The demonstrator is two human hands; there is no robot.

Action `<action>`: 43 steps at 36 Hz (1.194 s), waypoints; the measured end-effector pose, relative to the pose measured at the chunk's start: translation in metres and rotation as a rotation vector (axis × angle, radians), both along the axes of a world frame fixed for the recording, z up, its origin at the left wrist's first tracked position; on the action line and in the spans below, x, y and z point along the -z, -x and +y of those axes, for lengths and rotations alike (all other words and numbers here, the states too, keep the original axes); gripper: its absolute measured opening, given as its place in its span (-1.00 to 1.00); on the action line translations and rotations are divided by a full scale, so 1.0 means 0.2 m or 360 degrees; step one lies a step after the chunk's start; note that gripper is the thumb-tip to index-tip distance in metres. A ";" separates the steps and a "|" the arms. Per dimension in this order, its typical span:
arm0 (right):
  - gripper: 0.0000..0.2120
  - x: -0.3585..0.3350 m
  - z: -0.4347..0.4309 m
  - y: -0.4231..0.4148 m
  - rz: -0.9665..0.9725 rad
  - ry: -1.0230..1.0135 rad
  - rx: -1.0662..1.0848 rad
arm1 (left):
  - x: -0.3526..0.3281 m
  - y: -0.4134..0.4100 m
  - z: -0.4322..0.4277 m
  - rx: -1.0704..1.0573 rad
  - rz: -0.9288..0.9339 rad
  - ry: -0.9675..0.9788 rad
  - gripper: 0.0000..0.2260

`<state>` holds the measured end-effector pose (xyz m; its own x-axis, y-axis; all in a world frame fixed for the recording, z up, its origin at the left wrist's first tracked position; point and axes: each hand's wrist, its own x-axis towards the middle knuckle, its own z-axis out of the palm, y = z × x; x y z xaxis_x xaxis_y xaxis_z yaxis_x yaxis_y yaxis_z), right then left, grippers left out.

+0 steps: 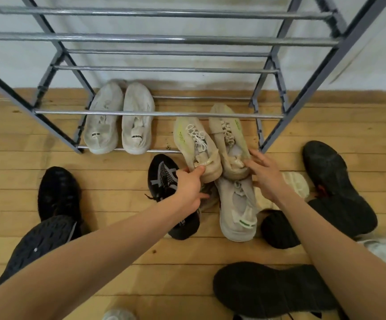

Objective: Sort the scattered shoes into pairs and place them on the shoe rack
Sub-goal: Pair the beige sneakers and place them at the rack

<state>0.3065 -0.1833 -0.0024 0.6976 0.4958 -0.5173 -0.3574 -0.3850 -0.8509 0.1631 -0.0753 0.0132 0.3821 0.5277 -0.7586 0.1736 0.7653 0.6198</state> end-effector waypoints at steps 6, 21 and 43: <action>-0.62 -0.07 -0.13 0.11 -0.0047 -0.0018 0.0075 | -0.02 0.07 -0.07 -0.0006 -0.0107 0.0103 -0.58; -0.64 -0.15 -0.04 0.02 -0.0291 0.0045 0.0130 | -0.13 -0.01 0.07 0.0067 -0.0164 -0.0180 -0.64; -0.62 0.06 0.31 -0.28 -0.0603 0.0538 -0.0151 | 0.16 -0.38 0.43 0.0167 0.0236 -0.0389 -0.64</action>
<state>0.3620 -0.1214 -0.0137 0.8271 0.4146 -0.3795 0.0013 -0.6767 -0.7363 0.2385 0.0100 -0.0196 0.3389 0.6651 -0.6654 0.3463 0.5694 0.7455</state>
